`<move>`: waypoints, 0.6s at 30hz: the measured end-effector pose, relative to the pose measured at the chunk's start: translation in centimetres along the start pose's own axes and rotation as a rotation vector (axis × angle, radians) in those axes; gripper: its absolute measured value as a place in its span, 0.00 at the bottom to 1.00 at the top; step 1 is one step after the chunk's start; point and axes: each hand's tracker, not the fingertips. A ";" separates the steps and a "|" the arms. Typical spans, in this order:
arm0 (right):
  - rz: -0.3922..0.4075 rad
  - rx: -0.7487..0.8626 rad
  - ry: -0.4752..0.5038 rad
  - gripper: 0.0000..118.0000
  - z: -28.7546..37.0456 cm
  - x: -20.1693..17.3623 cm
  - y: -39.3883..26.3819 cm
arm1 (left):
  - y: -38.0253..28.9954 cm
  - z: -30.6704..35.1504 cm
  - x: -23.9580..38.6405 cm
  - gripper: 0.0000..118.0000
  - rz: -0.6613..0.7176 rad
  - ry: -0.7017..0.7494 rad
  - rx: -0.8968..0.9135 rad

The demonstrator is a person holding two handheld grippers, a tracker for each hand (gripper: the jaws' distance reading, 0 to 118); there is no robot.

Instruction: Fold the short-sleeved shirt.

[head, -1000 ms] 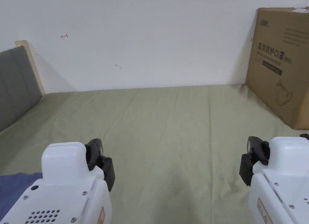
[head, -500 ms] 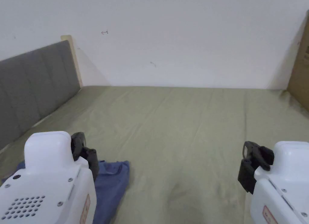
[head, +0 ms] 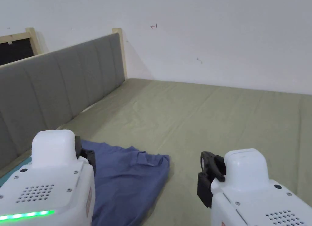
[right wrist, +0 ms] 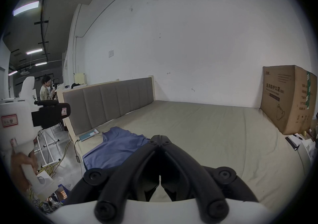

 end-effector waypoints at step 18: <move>-0.015 -0.155 -0.029 0.00 -2.6 2.3 -3.5 | -12.6 -19.3 -1.3 0.00 0.101 -0.112 -0.701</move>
